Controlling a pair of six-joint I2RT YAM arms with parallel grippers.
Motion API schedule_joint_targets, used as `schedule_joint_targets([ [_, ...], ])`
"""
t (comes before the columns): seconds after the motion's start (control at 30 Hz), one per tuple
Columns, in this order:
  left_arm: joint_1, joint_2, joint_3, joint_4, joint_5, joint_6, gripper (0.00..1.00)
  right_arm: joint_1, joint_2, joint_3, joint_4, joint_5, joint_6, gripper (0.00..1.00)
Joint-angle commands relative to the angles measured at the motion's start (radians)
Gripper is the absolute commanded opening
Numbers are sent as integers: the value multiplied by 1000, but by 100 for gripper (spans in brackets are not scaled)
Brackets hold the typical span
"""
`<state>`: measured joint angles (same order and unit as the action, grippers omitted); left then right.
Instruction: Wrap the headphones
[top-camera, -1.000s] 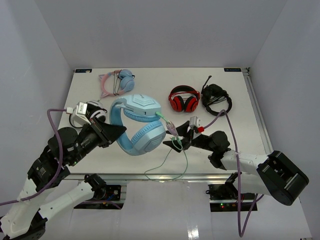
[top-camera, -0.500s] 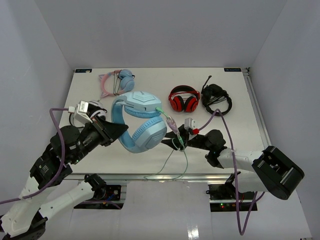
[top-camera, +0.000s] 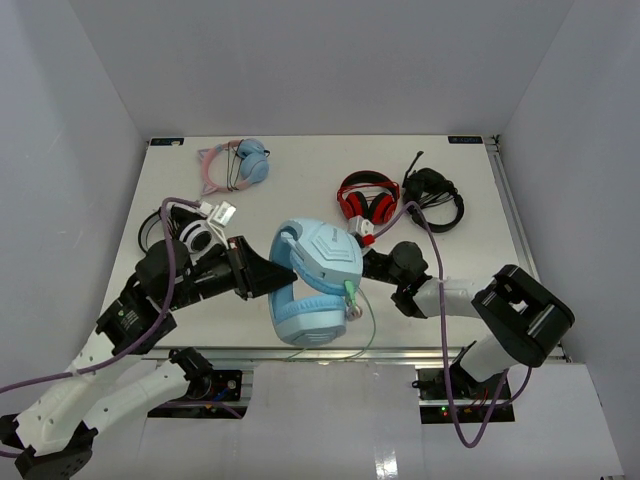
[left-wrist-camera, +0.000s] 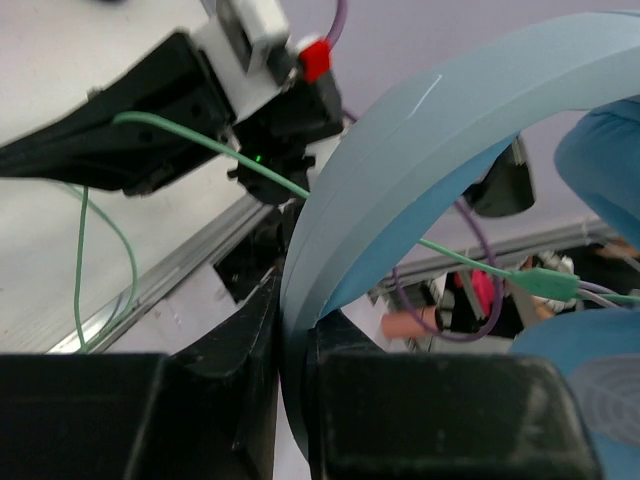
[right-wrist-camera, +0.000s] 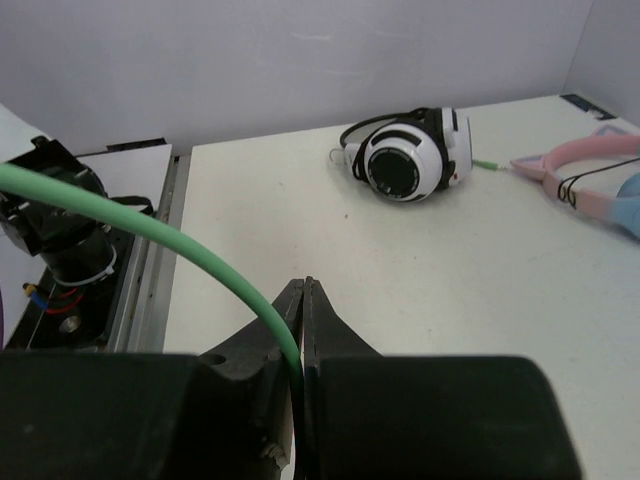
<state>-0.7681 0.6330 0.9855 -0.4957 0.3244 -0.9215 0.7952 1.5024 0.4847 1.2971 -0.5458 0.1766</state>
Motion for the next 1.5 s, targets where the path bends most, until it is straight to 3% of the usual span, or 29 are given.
schedule_joint_targets([
  [0.0, -2, -6, -17, 82, 196, 142, 0, 3, -25, 72, 122, 53, -41, 8],
  [0.1, -2, 13, -11, 13, 207, 270, 0, 2, -83, 119, -67, 92, -116, 8],
  [0.27, -2, 46, -10, -119, 90, 434, 0, 3, -150, 291, -500, 114, -254, 8],
  [0.47, -2, 106, -29, -201, -34, 581, 0, 1, -162, 479, -920, 266, -390, 8],
  [0.87, -18, 370, -24, -307, -514, 606, 0, -4, -70, 811, -1540, 571, -454, 8],
  [1.1, -23, 498, 7, -399, -807, 491, 0, -4, -76, 844, -1652, 640, -415, 8],
  [1.27, -23, 577, 42, -504, -991, 396, 0, -4, -118, 839, -1673, 519, -397, 8],
  [1.47, -23, 662, 100, -556, -1067, 318, 0, 0, -164, 822, -1618, 241, -340, 8],
])
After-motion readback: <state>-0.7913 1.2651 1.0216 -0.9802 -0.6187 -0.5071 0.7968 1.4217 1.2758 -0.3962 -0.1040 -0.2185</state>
